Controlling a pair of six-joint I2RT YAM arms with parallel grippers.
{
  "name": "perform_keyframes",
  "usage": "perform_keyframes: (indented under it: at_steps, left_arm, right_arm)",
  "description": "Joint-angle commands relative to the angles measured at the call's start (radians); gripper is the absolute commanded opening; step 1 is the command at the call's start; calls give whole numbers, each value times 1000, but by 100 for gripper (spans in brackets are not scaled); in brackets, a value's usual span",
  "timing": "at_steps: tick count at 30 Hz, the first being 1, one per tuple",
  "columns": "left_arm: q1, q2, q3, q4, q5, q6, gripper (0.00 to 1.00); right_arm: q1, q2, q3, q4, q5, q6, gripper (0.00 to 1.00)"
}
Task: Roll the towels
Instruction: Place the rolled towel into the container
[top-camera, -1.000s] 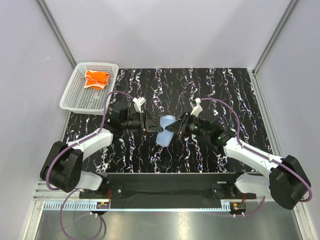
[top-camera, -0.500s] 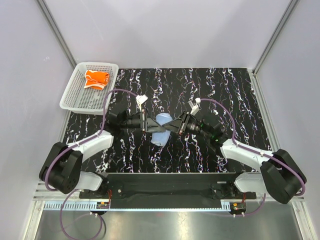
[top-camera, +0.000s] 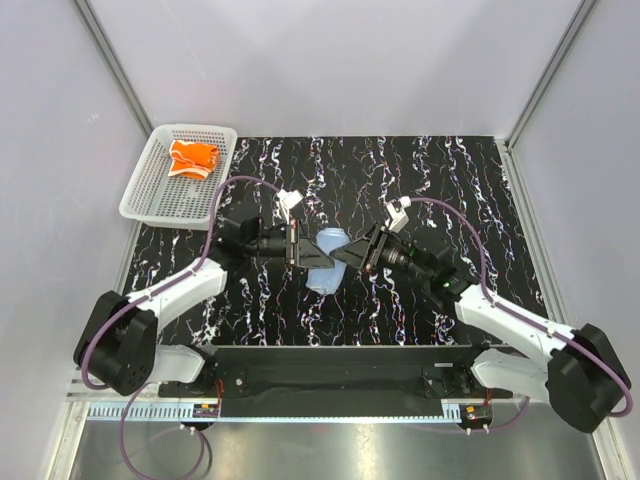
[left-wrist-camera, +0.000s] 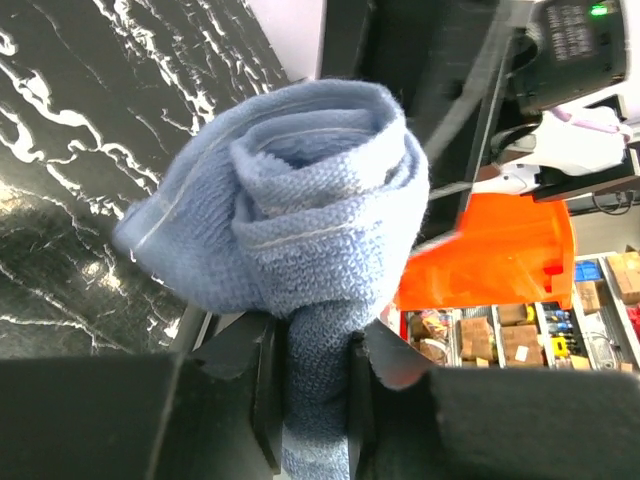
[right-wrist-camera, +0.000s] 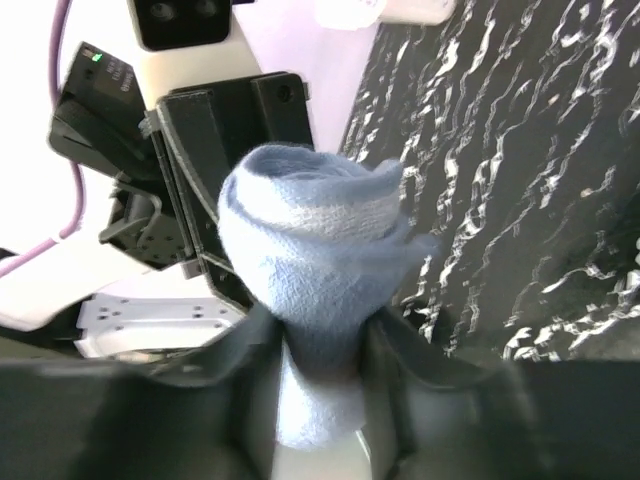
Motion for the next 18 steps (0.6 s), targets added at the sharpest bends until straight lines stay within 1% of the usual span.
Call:
perform_keyframes:
  at_steps: [1, 2, 3, 5, 6, 7, 10, 14, 17, 18]
  left_arm:
    - [25, -18, 24, -144, -121, 51, 0]
    - [32, -30, 30, -153, -120, 53, 0]
    - [47, -36, 43, -164, -116, 54, 0]
    - [62, -49, 55, -184, -106, 54, 0]
    - [75, -52, 58, -192, -104, 54, 0]
    - [79, -53, 69, -204, -104, 54, 0]
    - [108, -69, 79, -218, -98, 44, 0]
    - [162, -98, 115, -256, -107, 36, 0]
    - [232, -119, 142, -288, -165, 21, 0]
    - [274, -122, 150, -285, -175, 13, 0]
  right_arm:
    - [31, -110, 107, -25, 16, -74, 50]
    - [31, -121, 110, -71, 29, -97, 56]
    - [32, -128, 113, -91, 48, -107, 65]
    - [32, -148, 117, -136, 65, -125, 72]
    - [31, -153, 119, -146, 78, -131, 78]
    - [32, -158, 122, -159, 84, -139, 81]
    - [32, -168, 139, -234, 122, -163, 86]
    - [31, -178, 144, -332, 174, -179, 89]
    - [31, -181, 136, -354, 174, -179, 89]
    - [31, -184, 128, -355, 171, -177, 89]
